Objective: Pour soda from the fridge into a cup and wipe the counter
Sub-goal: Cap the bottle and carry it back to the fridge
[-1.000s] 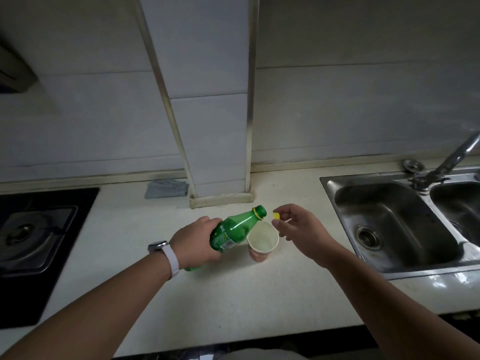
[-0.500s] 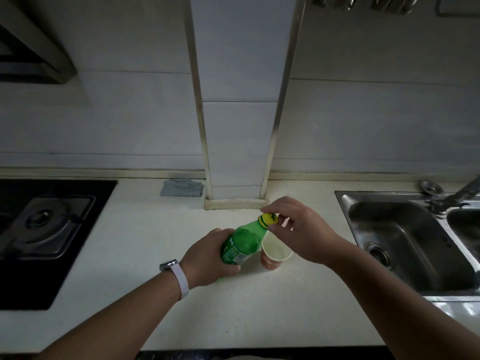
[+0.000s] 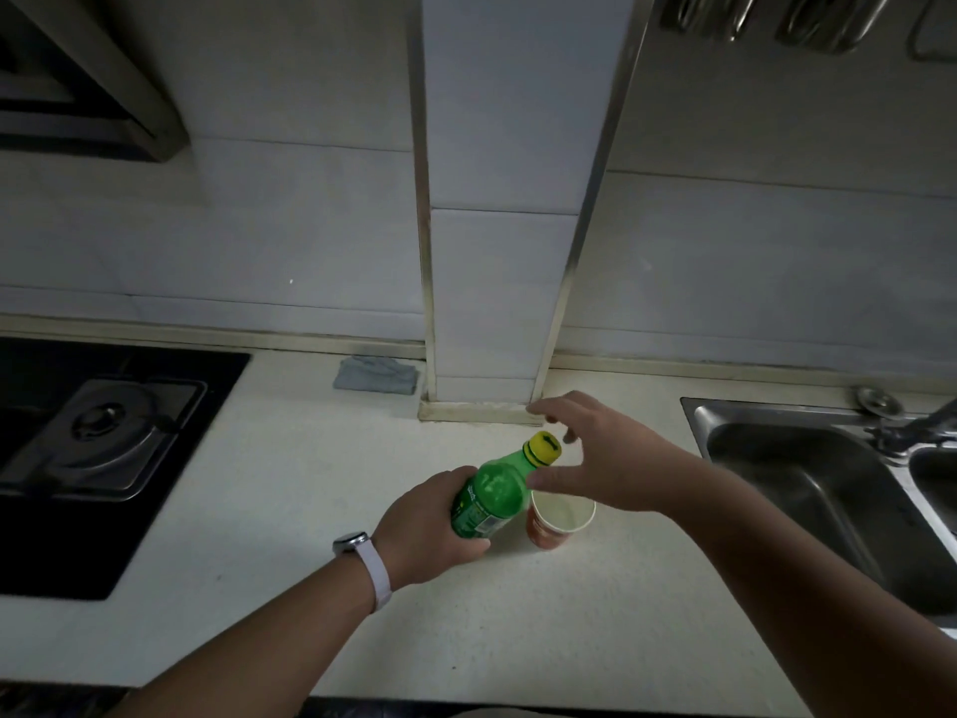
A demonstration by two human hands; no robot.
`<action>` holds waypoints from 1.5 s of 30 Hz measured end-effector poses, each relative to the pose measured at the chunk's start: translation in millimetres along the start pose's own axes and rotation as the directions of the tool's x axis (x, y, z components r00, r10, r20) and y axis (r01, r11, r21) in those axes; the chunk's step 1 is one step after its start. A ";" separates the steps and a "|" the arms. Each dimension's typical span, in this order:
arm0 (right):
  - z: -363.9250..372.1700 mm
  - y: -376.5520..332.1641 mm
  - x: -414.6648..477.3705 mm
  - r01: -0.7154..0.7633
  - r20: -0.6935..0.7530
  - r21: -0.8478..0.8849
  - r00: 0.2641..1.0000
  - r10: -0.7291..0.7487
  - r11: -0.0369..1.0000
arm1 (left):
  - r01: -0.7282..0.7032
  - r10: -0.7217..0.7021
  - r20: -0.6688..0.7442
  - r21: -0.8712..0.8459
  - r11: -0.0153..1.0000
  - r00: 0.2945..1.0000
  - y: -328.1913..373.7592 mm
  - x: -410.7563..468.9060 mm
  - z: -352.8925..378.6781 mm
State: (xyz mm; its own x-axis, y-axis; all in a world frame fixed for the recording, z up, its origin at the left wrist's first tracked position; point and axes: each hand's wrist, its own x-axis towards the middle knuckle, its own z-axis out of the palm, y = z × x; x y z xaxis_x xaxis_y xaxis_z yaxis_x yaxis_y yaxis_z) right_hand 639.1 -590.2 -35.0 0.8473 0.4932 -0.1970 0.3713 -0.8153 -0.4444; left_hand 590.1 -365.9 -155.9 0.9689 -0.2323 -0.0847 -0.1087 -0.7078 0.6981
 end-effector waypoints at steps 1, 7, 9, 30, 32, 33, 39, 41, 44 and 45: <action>-3.2 1.8 -1.7 0.038 0.020 0.044 0.999 -0.039 0.998 | -0.001 0.001 -0.004 -0.006 1.000 1.000 -0.2 0.0 0.4; -9.7 4.8 -2.4 0.161 -0.002 -0.042 0.987 -0.161 0.986 | -0.009 0.009 -0.003 0.009 1.000 1.000 -0.7 0.1 0.5; -10.2 2.8 -1.8 0.144 -0.013 -0.039 0.989 -0.145 0.989 | -0.014 0.014 -0.004 0.017 1.000 1.000 0.8 -0.2 1.2; -9.8 13.2 -4.9 -0.062 0.012 -0.205 0.998 0.066 0.977 | -0.058 0.047 0.070 0.168 0.984 0.996 8.5 9.4 6.6; -4.5 15.6 -2.7 -0.080 -0.006 -0.305 0.997 0.082 0.949 | -0.084 0.061 0.112 0.222 0.971 0.992 8.8 7.3 9.7; -1.8 16.2 -2.7 -0.069 -0.014 -0.271 0.998 0.068 0.960 | -0.086 0.059 0.122 0.227 0.970 0.991 8.4 6.1 11.4; -0.7 23.5 -11.9 0.050 0.038 0.029 0.998 -0.051 0.998 | -0.030 0.017 0.089 0.146 0.989 0.996 2.2 4.0 11.8; -0.4 24.6 -12.2 0.074 0.027 0.002 0.997 -0.074 0.997 | -0.024 0.014 0.078 0.129 0.991 0.997 0.5 3.7 9.9; 1.8 22.5 -11.3 0.076 -0.018 0.003 0.997 -0.076 0.997 | -0.021 0.012 0.074 0.119 0.993 0.997 0.8 3.6 8.3; 3.6 20.8 -11.1 0.077 -0.030 -0.002 0.997 -0.077 0.997 | -0.017 0.009 0.071 0.113 0.993 0.997 1.0 3.7 8.4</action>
State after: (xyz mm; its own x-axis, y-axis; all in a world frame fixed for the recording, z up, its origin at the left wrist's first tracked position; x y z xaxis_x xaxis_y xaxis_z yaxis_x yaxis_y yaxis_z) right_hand 636.0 -611.6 -45.1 0.8270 0.5454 -0.1361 0.4363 -0.7755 -0.4564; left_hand 591.6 -373.0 -161.6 0.9498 -0.2851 -0.1288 -0.1491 -0.7745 0.6148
